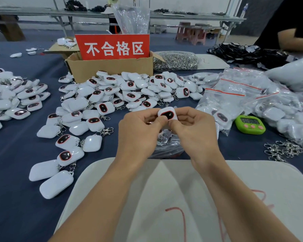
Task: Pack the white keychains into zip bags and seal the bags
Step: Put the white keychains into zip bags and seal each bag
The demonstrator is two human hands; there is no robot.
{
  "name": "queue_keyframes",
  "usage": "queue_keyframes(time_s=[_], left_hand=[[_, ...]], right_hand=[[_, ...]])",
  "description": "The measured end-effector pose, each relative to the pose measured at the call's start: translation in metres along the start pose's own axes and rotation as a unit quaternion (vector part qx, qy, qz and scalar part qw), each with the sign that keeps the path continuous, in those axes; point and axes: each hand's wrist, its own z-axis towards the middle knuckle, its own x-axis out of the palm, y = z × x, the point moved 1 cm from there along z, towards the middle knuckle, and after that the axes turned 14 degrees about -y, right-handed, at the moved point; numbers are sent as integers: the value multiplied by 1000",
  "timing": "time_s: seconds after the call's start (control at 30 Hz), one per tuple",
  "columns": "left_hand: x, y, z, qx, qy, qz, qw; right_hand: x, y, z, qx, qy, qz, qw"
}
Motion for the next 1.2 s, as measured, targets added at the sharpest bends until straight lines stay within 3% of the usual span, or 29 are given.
queue_keyframes(time_s=[0.1,0.27,0.73,0.8,0.9,1.07,1.2], left_hand=[[-1,-1,-5,36,-62,131,989],[1,-7,-14,150,-99,190,965],[2,-2,-10,103,-116,274,949],[2,2,-7,67,-86,226,968],[4,6,-4,-36,-1,71,997],[3,0,-2,-165,8,-103,981],[-2,-1,4,-164,21,-170,971]], right_hand=[[-4,-1,2,-55,-30,-41,997],[-3,1,-7,-139,-69,-119,981],[-3,2,-1,-113,-45,-21,992],[-2,2,-1,-99,-47,-2,994],[-3,3,2,-44,-44,57,996],[-2,1,0,-36,17,39,998],[-2,4,-1,-30,28,54,998]])
